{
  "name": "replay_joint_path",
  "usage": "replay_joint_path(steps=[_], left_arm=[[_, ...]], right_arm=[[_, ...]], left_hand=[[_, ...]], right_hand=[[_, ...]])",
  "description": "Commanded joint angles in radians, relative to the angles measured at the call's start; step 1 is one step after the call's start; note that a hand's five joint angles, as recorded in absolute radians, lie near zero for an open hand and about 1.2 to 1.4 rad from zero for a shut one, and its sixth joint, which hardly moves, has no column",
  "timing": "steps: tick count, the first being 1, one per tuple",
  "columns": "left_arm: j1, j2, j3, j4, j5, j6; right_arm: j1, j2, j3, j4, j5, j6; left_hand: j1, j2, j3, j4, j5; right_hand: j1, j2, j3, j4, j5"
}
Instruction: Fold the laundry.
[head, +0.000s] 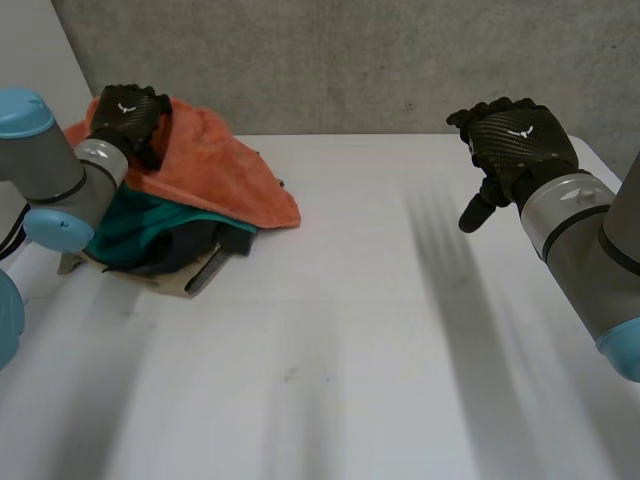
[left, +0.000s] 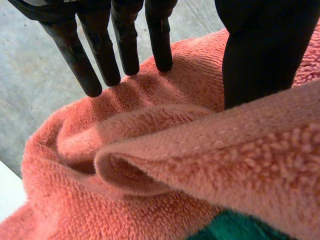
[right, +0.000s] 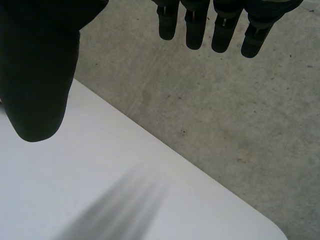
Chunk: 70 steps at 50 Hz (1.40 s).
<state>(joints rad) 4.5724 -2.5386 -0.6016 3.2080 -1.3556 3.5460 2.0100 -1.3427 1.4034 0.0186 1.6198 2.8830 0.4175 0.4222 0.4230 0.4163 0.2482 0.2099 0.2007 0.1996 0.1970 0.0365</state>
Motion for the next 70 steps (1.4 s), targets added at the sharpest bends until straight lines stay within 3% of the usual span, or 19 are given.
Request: replay_joint_path(steps=[1, 3, 4, 7, 12, 17, 21, 29, 33, 37, 41, 45, 50, 51, 56, 60, 64, 70], left_arm=[[0.008, -0.048, 0.029, -0.052, 0.018, 0.002], [0.008, -0.054, 0.045, -0.059, 0.021, 0.004], [0.008, -0.052, 0.054, -0.057, 0.009, 0.004], [0.004, -0.035, 0.063, -0.048, -0.016, 0.002], [-0.029, 0.116, 0.036, 0.044, -0.128, -0.001], [-0.093, 0.285, -0.055, 0.107, -0.132, -0.032], [-0.196, 0.374, -0.128, 0.124, -0.126, -0.131], [-0.398, 0.506, -0.288, 0.144, 0.011, -0.562], [-0.492, 0.497, -0.320, 0.190, 0.061, -0.732], [-0.571, 0.416, -0.329, 0.240, 0.059, -0.809], [-0.624, 0.296, -0.316, 0.244, 0.059, -0.814], [-0.642, 0.207, -0.308, 0.242, 0.064, -0.809], [-0.638, 0.208, -0.306, 0.239, 0.055, -0.780], [-0.636, 0.216, -0.306, 0.237, 0.055, -0.771], [-0.584, 0.311, -0.343, 0.196, 0.058, -0.658], [-0.492, 0.391, -0.412, 0.138, 0.055, -0.491], [-0.408, 0.434, -0.487, 0.102, 0.038, -0.287], [-0.300, 0.394, -0.546, 0.102, -0.063, 0.040]], right_arm=[[0.001, 0.001, 0.000, 0.000, 0.000, 0.001], [0.001, 0.002, 0.002, 0.000, 0.000, -0.001], [0.001, 0.004, 0.002, 0.000, 0.000, -0.001], [0.001, 0.004, 0.000, -0.002, 0.000, -0.001], [-0.001, 0.005, -0.001, -0.002, 0.000, -0.001], [-0.010, 0.002, -0.007, -0.002, 0.000, -0.001], [-0.016, -0.012, -0.023, -0.002, 0.000, -0.001], [-0.088, -0.064, -0.052, -0.002, 0.000, -0.001], [-0.131, -0.088, -0.057, -0.002, -0.003, -0.001], [-0.166, -0.088, -0.061, -0.008, -0.023, 0.001], [-0.200, -0.090, -0.063, -0.009, -0.038, 0.001], [-0.218, -0.088, -0.069, -0.009, -0.040, 0.001], [-0.229, -0.078, -0.073, -0.009, -0.046, -0.001], [-0.228, -0.076, -0.075, -0.009, -0.046, -0.001], [-0.220, -0.073, -0.078, 0.006, -0.058, -0.022], [-0.217, -0.073, -0.069, 0.043, -0.121, -0.091], [-0.209, -0.070, -0.038, 0.105, -0.205, -0.201], [-0.148, -0.043, 0.005, 0.124, -0.236, -0.280]], left_hand=[[0.438, 0.433, 0.432, 0.439, 0.433], [0.713, 0.709, 0.708, 0.715, 0.708], [0.976, 0.971, 0.971, 0.977, 0.971], [0.979, 0.974, 0.973, 0.980, 0.973], [0.979, 0.974, 0.973, 0.980, 0.973], [0.979, 0.974, 0.973, 0.980, 0.973], [0.979, 0.974, 0.973, 0.980, 0.973], [0.979, 0.974, 0.973, 0.980, 0.973], [0.979, 0.974, 0.973, 0.980, 0.973], [0.979, 0.974, 0.973, 0.980, 0.973], [0.979, 0.974, 0.973, 0.980, 0.973], [0.906, 0.902, 0.901, 0.908, 0.901], [-0.037, -0.042, -0.043, -0.036, -0.042], [-0.106, -0.111, -0.112, -0.105, -0.112], [-0.137, -0.141, -0.142, -0.135, -0.142], [-0.151, -0.156, -0.157, -0.150, -0.156], [-0.166, -0.171, -0.171, -0.165, -0.171], [-0.169, -0.173, -0.174, -0.168, -0.174]], right_hand=[[-0.035, -0.026, -0.025, -0.022, -0.037], [-0.035, -0.026, -0.025, -0.022, -0.037], [-0.035, -0.026, -0.025, -0.022, -0.037], [-0.035, -0.026, -0.025, -0.022, -0.037], [-0.035, -0.026, -0.025, -0.022, -0.037], [-0.035, -0.026, -0.025, -0.022, -0.037], [-0.035, -0.026, -0.025, -0.022, -0.037], [-0.035, -0.026, -0.025, -0.022, -0.037], [-0.035, -0.026, -0.025, -0.022, -0.037], [-0.035, -0.026, -0.025, -0.022, -0.037], [-0.035, -0.026, -0.025, -0.022, -0.037], [-0.035, -0.026, -0.025, -0.022, -0.037], [-0.035, -0.026, -0.025, -0.022, -0.037], [-0.035, -0.026, -0.025, -0.022, -0.037], [-0.035, -0.026, -0.025, -0.022, -0.037], [-0.035, -0.026, -0.025, -0.022, -0.037], [-0.035, -0.026, -0.025, -0.022, -0.037], [-0.035, -0.026, -0.025, -0.022, -0.037]])
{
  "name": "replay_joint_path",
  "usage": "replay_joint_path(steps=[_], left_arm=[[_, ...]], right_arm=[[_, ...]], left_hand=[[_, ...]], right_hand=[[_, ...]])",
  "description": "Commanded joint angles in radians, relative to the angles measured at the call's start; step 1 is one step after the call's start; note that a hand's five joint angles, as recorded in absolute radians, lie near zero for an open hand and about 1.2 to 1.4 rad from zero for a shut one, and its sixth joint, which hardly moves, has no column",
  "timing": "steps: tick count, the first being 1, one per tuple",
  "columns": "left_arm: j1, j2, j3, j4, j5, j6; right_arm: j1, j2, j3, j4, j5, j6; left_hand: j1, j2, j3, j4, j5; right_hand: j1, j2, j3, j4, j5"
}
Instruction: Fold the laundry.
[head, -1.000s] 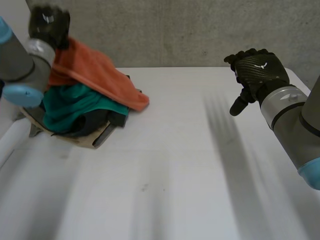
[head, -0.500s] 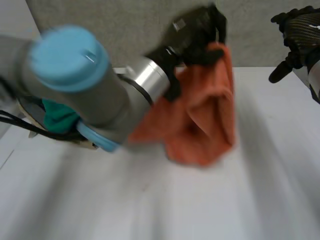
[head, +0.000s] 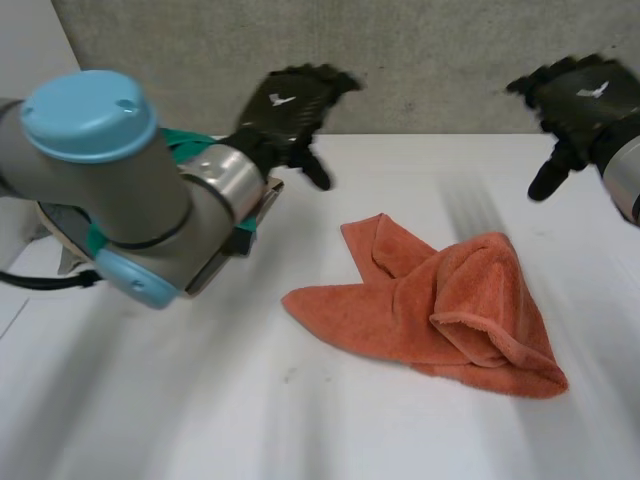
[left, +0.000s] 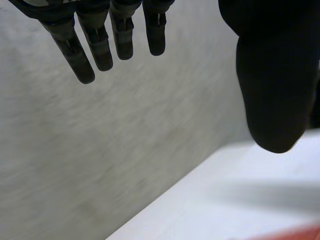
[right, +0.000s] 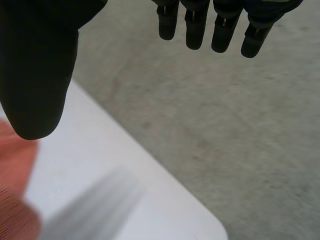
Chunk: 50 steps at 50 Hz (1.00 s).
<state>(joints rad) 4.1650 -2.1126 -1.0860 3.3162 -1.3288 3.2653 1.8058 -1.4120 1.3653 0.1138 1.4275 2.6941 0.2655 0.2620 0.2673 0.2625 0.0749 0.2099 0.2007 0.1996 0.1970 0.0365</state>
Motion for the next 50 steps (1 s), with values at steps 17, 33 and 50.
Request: replay_joint_path(steps=[17, 33, 50], left_arm=[[0.208, -0.487, 0.233, -0.003, -0.064, 0.606], [0.409, -0.639, 0.469, 0.002, -0.184, 0.637], [0.394, -0.476, 0.350, 0.005, -0.201, 0.630]], right_arm=[[0.176, 0.188, 0.135, -0.023, 0.060, -0.108], [0.168, 0.188, 0.158, -0.057, 0.064, -0.109], [0.159, 0.166, 0.135, -0.056, 0.060, -0.099]], left_hand=[[0.266, 0.270, 0.264, 0.269, 0.282], [1.131, 1.134, 1.129, 1.134, 1.147], [0.533, 0.537, 0.531, 0.536, 0.549]], right_hand=[[-0.035, -0.026, -0.025, -0.022, -0.037], [-0.035, -0.026, -0.025, -0.022, -0.037], [-0.035, -0.026, -0.025, -0.022, -0.037]])
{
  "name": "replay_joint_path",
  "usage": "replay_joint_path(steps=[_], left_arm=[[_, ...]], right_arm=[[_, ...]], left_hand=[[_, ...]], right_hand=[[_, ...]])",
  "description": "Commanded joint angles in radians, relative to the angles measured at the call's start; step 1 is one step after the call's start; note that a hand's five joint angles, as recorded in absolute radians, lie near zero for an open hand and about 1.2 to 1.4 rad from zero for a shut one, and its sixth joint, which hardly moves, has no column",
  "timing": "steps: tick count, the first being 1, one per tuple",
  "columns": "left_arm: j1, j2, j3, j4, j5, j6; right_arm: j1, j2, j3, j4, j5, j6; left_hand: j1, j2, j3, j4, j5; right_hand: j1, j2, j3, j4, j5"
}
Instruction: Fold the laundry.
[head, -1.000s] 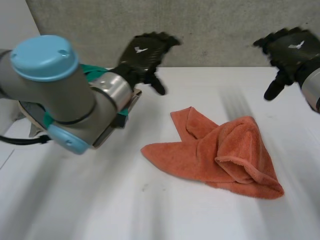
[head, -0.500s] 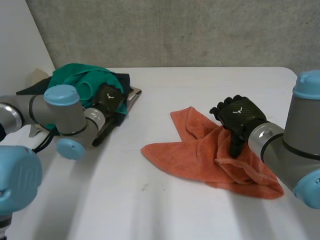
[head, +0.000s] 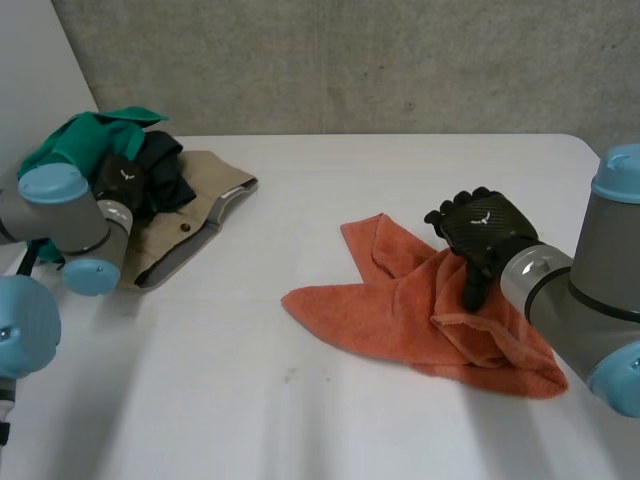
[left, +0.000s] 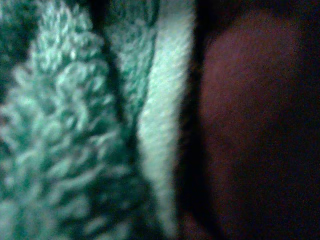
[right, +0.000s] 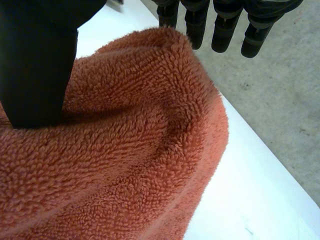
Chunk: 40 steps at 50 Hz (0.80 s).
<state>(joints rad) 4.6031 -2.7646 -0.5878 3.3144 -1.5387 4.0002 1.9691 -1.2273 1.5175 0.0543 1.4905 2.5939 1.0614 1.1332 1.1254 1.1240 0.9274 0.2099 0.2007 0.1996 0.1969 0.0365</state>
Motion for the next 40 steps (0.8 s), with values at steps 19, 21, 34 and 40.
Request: replay_joint_path(steps=[19, 21, 34, 40], left_arm=[[-0.346, 0.686, -0.722, -0.067, 0.134, -0.357], [-0.416, 0.686, -0.753, -0.087, 0.135, -0.381], [-0.609, 0.476, -0.702, -0.102, 0.129, -0.388], [-0.607, 0.412, -0.656, -0.102, 0.126, -0.348]], right_arm=[[-0.107, -0.181, -0.129, 0.240, -0.009, -0.067], [-0.119, -0.182, -0.129, 0.284, -0.013, -0.090], [-0.127, -0.175, 0.082, 0.210, -0.147, -0.124], [-0.125, -0.170, 0.214, 0.067, -0.177, -0.124]], left_hand=[[-0.716, -0.788, -0.780, -0.778, -0.756], [-0.710, -0.782, -0.774, -0.773, -0.751], [-0.587, -0.659, -0.651, -0.649, -0.627], [-0.481, -0.553, -0.545, -0.544, -0.521]], right_hand=[[-0.035, -0.026, -0.025, -0.022, -0.037], [-0.035, -0.026, -0.025, -0.022, -0.037], [-0.035, -0.026, -0.025, -0.022, -0.037], [-0.035, -0.026, -0.025, -0.022, -0.037]])
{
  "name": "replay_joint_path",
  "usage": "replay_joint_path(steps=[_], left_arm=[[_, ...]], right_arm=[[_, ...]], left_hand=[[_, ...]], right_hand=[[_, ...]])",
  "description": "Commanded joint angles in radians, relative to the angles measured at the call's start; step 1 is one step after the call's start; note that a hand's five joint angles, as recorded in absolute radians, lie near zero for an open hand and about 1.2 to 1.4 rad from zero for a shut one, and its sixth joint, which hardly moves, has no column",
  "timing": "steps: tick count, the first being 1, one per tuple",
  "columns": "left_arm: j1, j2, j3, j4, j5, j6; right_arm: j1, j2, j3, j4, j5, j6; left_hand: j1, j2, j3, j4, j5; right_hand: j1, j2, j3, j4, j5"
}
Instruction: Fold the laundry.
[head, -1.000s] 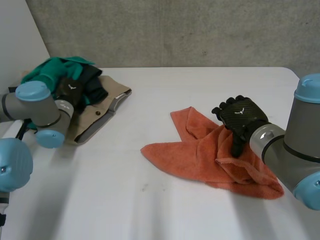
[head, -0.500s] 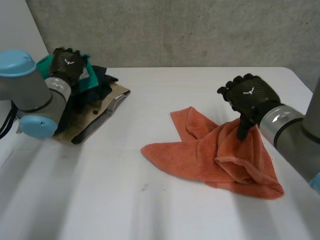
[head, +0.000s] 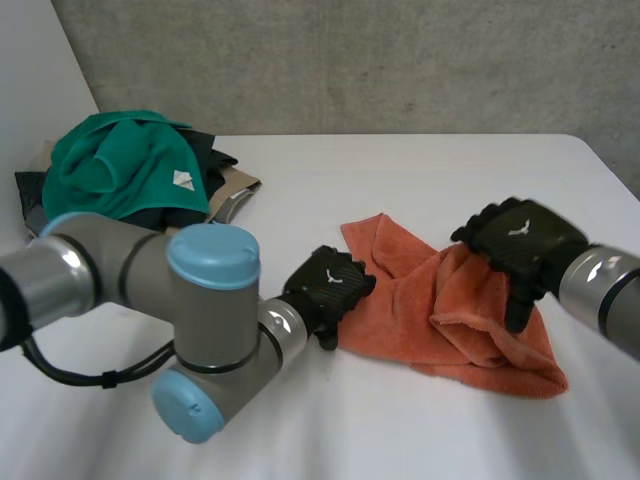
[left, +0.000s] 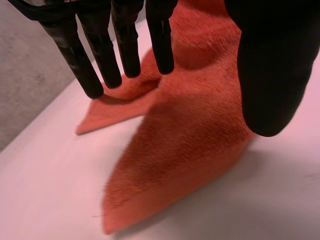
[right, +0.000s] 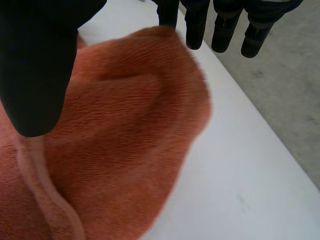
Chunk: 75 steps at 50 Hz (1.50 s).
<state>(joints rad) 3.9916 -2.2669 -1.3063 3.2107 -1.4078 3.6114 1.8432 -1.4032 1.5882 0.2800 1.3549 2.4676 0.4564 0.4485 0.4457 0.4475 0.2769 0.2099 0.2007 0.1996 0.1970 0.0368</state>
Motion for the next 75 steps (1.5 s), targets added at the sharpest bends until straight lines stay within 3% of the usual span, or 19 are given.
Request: replay_joint_path(steps=[1, 7, 10, 13, 14, 16, 19, 22, 27, 35, 42, 44, 45, 47, 52, 56, 60, 67, 75], left_arm=[[0.006, -0.092, 0.067, 0.001, -0.007, 0.053], [0.014, -0.106, 0.084, 0.008, -0.007, 0.168], [0.015, -0.112, 0.091, 0.008, -0.007, 0.190], [0.015, -0.129, 0.104, 0.008, -0.007, 0.194], [0.015, -0.131, 0.107, 0.008, -0.007, 0.194], [0.017, -0.126, 0.117, 0.011, -0.008, 0.188], [0.012, -0.119, 0.125, 0.026, -0.031, 0.182], [0.003, -0.086, 0.122, 0.050, -0.075, 0.181], [-0.009, 0.073, 0.079, 0.110, -0.157, 0.162], [-0.002, 0.255, -0.004, 0.126, -0.169, 0.132], [0.001, 0.404, -0.094, 0.132, -0.166, 0.116], [0.001, 0.420, -0.103, 0.132, -0.166, 0.116], [0.003, 0.426, -0.108, 0.130, -0.166, 0.116], [0.009, 0.435, -0.119, 0.132, -0.168, 0.118], [0.023, 0.437, -0.126, 0.130, -0.177, 0.118], [0.041, 0.449, -0.133, 0.126, -0.209, 0.116], [0.072, 0.461, -0.133, 0.126, -0.217, 0.116], [0.136, 0.487, -0.131, 0.129, -0.207, 0.116], [0.152, 0.501, -0.134, 0.124, -0.209, 0.115]], right_arm=[[0.001, 0.006, 0.153, -0.171, -0.042, 0.002], [-0.001, 0.012, 0.197, -0.249, -0.042, 0.014], [-0.001, 0.030, 0.199, -0.265, -0.039, 0.014], [-0.004, 0.052, 0.199, -0.268, -0.039, 0.014], [-0.006, 0.053, 0.197, -0.269, -0.039, 0.014], [-0.018, 0.053, 0.191, -0.269, -0.039, 0.014], [-0.027, 0.052, 0.182, -0.269, -0.036, 0.014], [-0.027, 0.047, 0.171, -0.272, -0.034, 0.014], [-0.027, -0.034, 0.115, -0.289, 0.007, 0.010], [-0.019, -0.085, -0.068, -0.301, 0.026, 0.001], [-0.013, 0.129, -0.267, -0.439, -0.035, -0.019], [-0.012, 0.185, -0.303, -0.479, -0.068, -0.016], [-0.010, 0.235, -0.329, -0.516, -0.103, -0.009], [0.001, 0.271, -0.336, -0.544, -0.128, -0.003], [0.073, 0.323, -0.359, -0.573, -0.102, 0.004], [0.087, 0.271, -0.318, -0.543, 0.059, 0.065], [0.056, 0.153, -0.277, -0.420, 0.130, 0.137], [-0.103, 0.124, -0.240, -0.064, 0.081, 0.252], [-0.165, 0.259, -0.237, 0.028, -0.094, 0.390]], left_hand=[[0.124, 0.132, 0.135, 0.133, 0.129], [0.297, 0.305, 0.308, 0.306, 0.302], [0.303, 0.311, 0.314, 0.312, 0.308], [0.476, 0.484, 0.487, 0.485, 0.481], [0.549, 0.557, 0.560, 0.558, 0.554], [0.927, 0.935, 0.938, 0.936, 0.932], [0.940, 0.948, 0.951, 0.949, 0.945], [0.940, 0.948, 0.951, 0.949, 0.945], [0.940, 0.948, 0.951, 0.949, 0.945], [0.940, 0.948, 0.951, 0.949, 0.945], [0.940, 0.948, 0.951, 0.949, 0.945], [0.940, 0.948, 0.951, 0.949, 0.945], [0.940, 0.948, 0.951, 0.949, 0.945], [0.940, 0.948, 0.951, 0.949, 0.945], [0.940, 0.948, 0.951, 0.949, 0.945], [0.940, 0.948, 0.951, 0.949, 0.945], [0.940, 0.948, 0.951, 0.949, 0.945], [0.940, 0.948, 0.951, 0.949, 0.945], [0.940, 0.948, 0.951, 0.949, 0.945]], right_hand=[[-0.035, -0.026, -0.025, -0.022, -0.037], [-0.035, -0.026, -0.025, -0.022, -0.037], [-0.025, -0.016, -0.015, -0.012, -0.027], [0.095, 0.104, 0.105, 0.108, 0.093], [0.177, 0.186, 0.187, 0.190, 0.175], [0.546, 0.555, 0.556, 0.559, 0.545], [1.024, 1.033, 1.034, 1.037, 1.022], [1.186, 1.195, 1.197, 1.199, 1.185], [1.186, 1.196, 1.197, 1.199, 1.185], [1.186, 1.196, 1.197, 1.199, 1.185], [1.167, 1.176, 1.177, 1.180, 1.166], [0.983, 0.992, 0.993, 0.996, 0.982], [0.453, 0.462, 0.463, 0.466, 0.452], [-0.035, -0.026, -0.025, -0.022, -0.037], [-0.035, -0.026, -0.025, -0.022, -0.037], [-0.035, -0.026, -0.025, -0.022, -0.037], [-0.035, -0.026, -0.025, -0.022, -0.037], [-0.035, -0.026, -0.025, -0.022, -0.037], [0.007, 0.016, 0.017, 0.020, 0.005]])
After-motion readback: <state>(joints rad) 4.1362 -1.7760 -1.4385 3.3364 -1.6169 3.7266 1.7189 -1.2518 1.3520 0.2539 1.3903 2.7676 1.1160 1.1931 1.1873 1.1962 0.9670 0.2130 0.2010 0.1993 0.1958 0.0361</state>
